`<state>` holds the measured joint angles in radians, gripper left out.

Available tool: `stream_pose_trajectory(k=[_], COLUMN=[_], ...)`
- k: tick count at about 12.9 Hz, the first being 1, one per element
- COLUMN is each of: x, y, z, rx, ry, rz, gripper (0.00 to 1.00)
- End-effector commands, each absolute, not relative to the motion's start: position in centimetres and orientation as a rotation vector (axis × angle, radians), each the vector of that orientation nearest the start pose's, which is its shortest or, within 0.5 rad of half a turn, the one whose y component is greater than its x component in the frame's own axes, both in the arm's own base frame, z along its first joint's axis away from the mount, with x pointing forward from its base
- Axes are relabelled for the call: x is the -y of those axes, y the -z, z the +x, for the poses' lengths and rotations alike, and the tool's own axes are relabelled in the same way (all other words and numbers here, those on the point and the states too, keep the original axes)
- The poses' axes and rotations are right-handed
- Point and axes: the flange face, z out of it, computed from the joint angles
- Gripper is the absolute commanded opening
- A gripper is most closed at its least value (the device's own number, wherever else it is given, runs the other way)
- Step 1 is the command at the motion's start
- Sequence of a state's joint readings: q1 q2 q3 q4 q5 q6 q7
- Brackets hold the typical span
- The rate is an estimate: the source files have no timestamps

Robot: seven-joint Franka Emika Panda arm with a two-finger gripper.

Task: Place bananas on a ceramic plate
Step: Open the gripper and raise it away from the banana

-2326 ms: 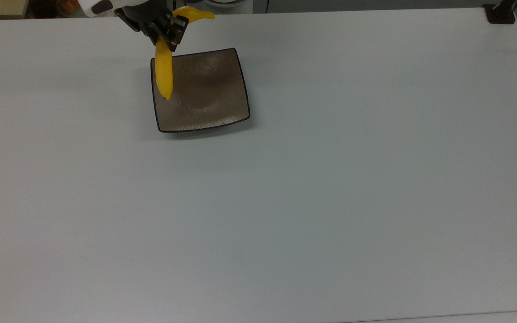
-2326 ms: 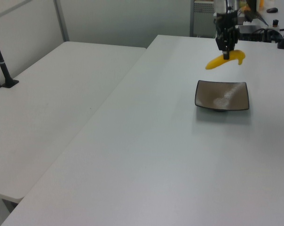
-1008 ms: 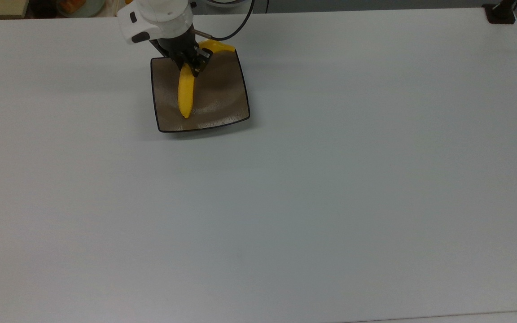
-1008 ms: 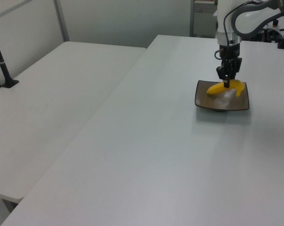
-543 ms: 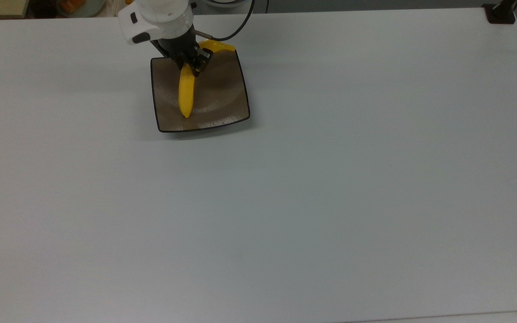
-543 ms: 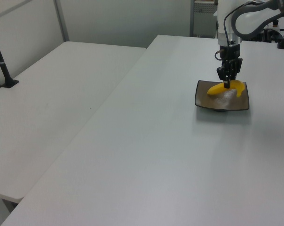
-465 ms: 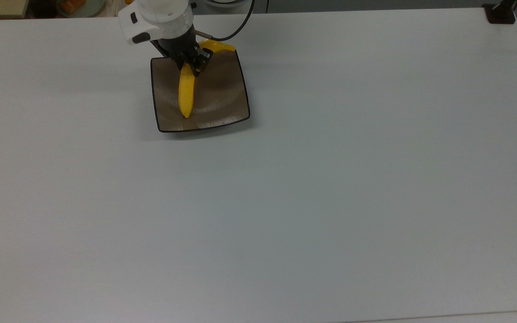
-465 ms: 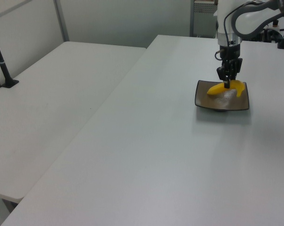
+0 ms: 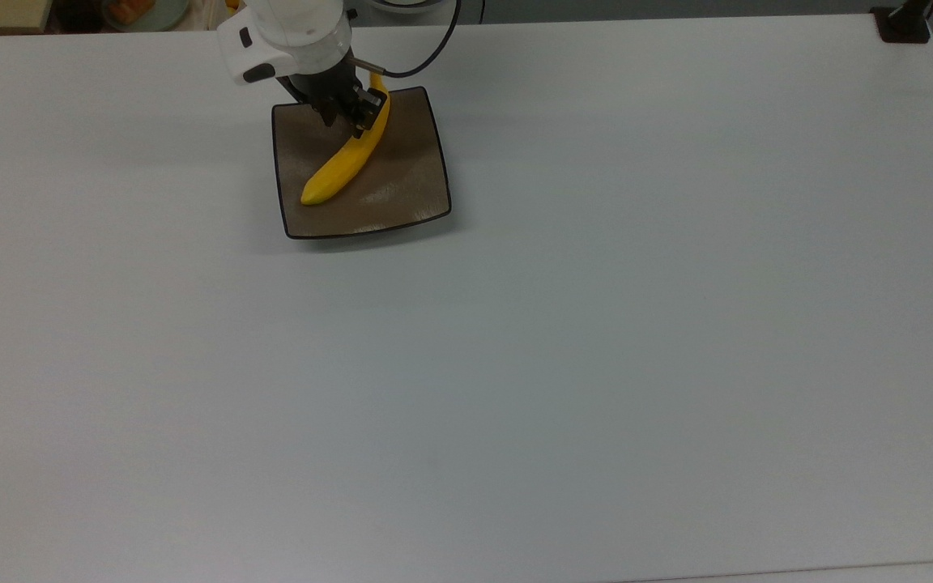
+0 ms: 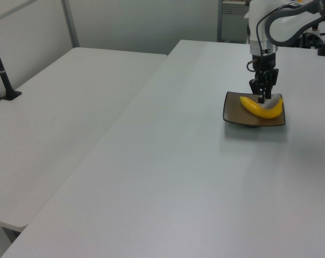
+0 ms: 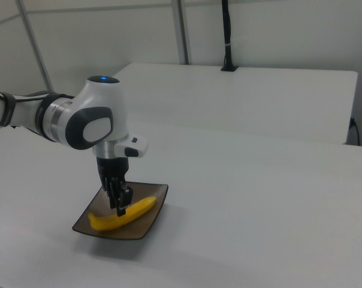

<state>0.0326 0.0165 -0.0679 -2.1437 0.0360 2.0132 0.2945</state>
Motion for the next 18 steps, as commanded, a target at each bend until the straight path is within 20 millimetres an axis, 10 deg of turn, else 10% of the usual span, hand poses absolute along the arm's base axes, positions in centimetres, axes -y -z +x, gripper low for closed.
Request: stream_pose_trajectory(k=[1,4,6,15,18], x=[1.2,1.2,0.7,-5.2,-5.6], y=[-37.8,-37.9,-39.2,-62.0,-64.0], z=[51.5,51.5,51.8,55.5,54.7], rx=[-0.536,-0.536,-0.518,-0.323,0.018], ry=[-0.244,-0.244,-0.207,0.059,0.046], rz=[-3.075,-3.075,-3.078,-3.072,-3.096], gripper=[0.41,0.55,1.00,1.00,1.00])
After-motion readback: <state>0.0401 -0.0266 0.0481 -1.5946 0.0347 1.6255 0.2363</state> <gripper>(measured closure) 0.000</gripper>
